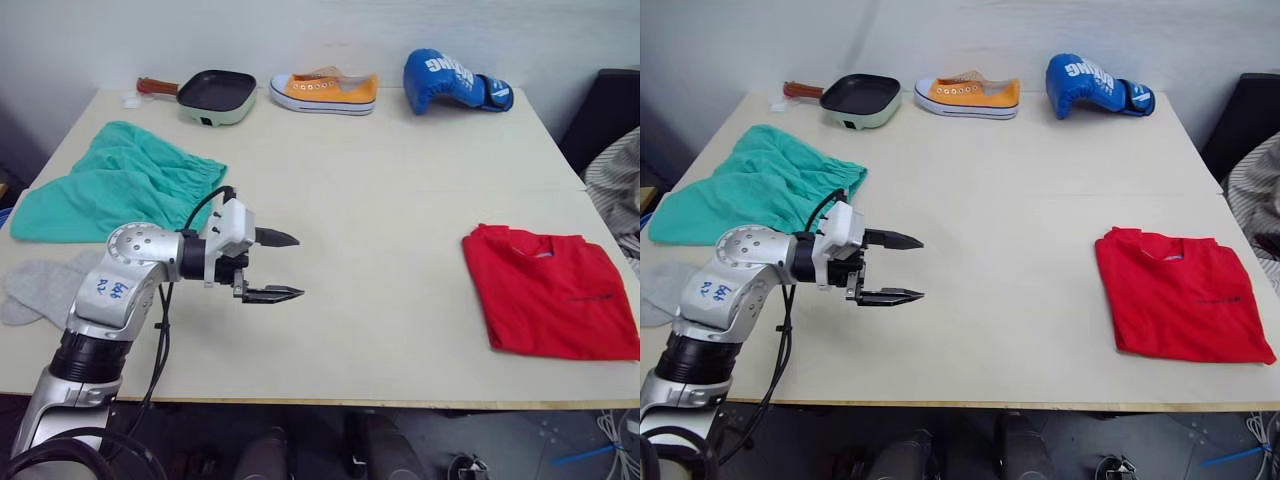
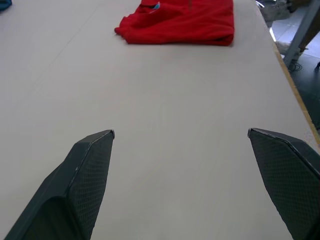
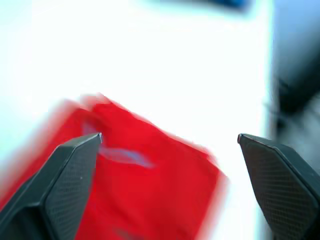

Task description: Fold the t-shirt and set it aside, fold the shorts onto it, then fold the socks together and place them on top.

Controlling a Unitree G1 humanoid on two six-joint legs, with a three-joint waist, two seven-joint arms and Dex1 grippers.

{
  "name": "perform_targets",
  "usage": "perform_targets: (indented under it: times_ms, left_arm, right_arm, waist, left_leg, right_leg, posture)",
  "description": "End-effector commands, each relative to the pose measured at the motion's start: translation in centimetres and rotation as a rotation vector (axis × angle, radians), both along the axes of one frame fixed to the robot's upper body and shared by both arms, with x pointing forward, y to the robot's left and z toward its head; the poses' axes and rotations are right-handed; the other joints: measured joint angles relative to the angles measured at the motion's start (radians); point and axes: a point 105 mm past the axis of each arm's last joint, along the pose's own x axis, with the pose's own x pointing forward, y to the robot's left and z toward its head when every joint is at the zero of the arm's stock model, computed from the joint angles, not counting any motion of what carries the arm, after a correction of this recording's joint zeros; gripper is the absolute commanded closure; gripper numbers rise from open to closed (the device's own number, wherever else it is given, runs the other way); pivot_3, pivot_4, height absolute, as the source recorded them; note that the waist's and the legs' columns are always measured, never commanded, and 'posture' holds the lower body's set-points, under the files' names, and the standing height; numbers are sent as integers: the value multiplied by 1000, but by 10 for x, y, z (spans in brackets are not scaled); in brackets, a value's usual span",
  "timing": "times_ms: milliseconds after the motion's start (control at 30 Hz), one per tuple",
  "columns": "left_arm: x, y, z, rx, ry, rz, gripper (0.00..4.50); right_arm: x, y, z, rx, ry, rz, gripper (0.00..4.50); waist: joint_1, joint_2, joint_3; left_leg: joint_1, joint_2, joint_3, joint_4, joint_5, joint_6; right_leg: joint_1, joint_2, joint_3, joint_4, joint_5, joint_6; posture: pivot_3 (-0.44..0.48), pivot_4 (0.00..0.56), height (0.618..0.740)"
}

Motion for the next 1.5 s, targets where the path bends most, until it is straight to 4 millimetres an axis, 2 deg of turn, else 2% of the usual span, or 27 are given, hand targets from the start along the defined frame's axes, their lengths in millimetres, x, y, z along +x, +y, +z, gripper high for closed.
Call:
perform_targets:
  times_ms: [33,100,133,233,300,367,600,700,867,967,1167,1267,1333,1400,1500]
  left_arm:
    - [11,30,-4,94,-83,165,0]
    - [32,70,-18,255,-192,359,0]
    - [40,88,-21,325,-239,430,0]
    - [62,132,-10,391,-357,612,0]
    - [71,146,1,364,-378,674,0]
    - [75,148,-1,374,-355,639,0]
    - [101,148,-6,449,-331,575,0]
    - [102,152,-14,522,-303,550,0]
    - [101,156,-28,489,-156,574,0]
    - [99,160,-38,450,-84,612,567]
    - [100,163,-40,376,-43,659,2456]
    - [98,157,-36,296,-8,641,3381]
    - [97,144,-32,221,22,591,3962]
    - [92,122,-29,180,41,486,4473]
    - [75,89,-28,172,59,320,4473]
  right_arm:
    - [-16,88,5,52,-29,326,54]
    - [-27,138,-6,37,-28,509,54]
    - [-31,156,-9,34,-33,567,54]
    - [-37,188,-21,-14,-36,664,54]
    - [-44,199,-31,-55,-21,724,54]
    - [-47,202,-37,-79,-15,757,54]
    - [-41,207,-35,-69,-52,754,54]
    - [-42,209,-37,-79,-56,754,54]
    - [-33,207,-39,-103,-84,696,54]
    - [-32,208,-40,-109,-94,688,0]
    - [-33,207,-41,-101,-92,669,0]
    - [-34,205,-45,-117,-92,661,0]
    - [-32,204,-45,-123,-106,646,0]
    - [-27,202,-44,-122,-120,609,0]
    - [-25,204,-44,-105,-127,593,0]
  waist:
    - [2,0,0]
    - [5,1,0]
    - [6,1,1]
    - [16,0,1]
    - [34,-4,1]
    - [50,-6,0]
    - [55,-7,1]
    - [51,-8,1]
    - [39,-8,1]
    - [32,-8,1]
    - [29,-8,1]
    - [29,-8,1]
    - [29,-8,1]
    - [29,-8,1]
    - [30,-8,1]
  left_leg:
    - [0,0,0,0,0,0]
    - [-1,-1,-1,0,0,0]
    - [-1,-1,-1,0,0,0]
    - [-1,-2,-2,0,0,1]
    - [-3,-3,-2,0,-1,4]
    - [-5,-4,-4,1,-2,5]
    - [-9,-6,-4,3,-4,9]
    - [-9,-5,-4,3,-4,9]
    - [-9,-4,-2,3,-4,9]
    - [-9,-4,-2,5,-4,9]
    - [-7,-4,-3,8,-4,9]
    - [-7,-4,-3,9,-4,9]
    - [-7,-4,-3,9,-4,8]
    - [-8,-4,-3,9,-4,8]
    - [-8,-4,-4,9,-4,8]
  right_leg:
    - [-1,0,0,2,0,0]
    - [-2,-1,0,3,0,0]
    - [-2,-2,0,1,0,0]
    - [-2,-3,-2,0,0,0]
    - [-2,-5,-3,0,0,0]
    - [-2,-7,-6,-1,0,0]
    - [-3,-9,-13,-4,0,1]
    - [-3,-9,-14,-4,0,1]
    - [-4,-8,-15,-2,0,1]
    - [-3,-9,-14,0,0,1]
    - [-2,-9,-14,3,0,1]
    - [-2,-9,-14,4,0,1]
    - [-2,-9,-14,4,0,1]
    - [-3,-9,-14,4,0,1]
    - [-2,-10,-14,4,0,1]
  posture:
    - [0,150,740]
    - [0,150,740]
    - [0,150,740]
    - [0,150,740]
    - [0,150,740]
    - [0,150,740]
    - [0,150,740]
    - [0,150,740]
    - [0,150,740]
    - [0,150,740]
    - [0,150,740]
    - [0,150,740]
    - [0,150,740]
    - [0,150,740]
    - [0,150,740]
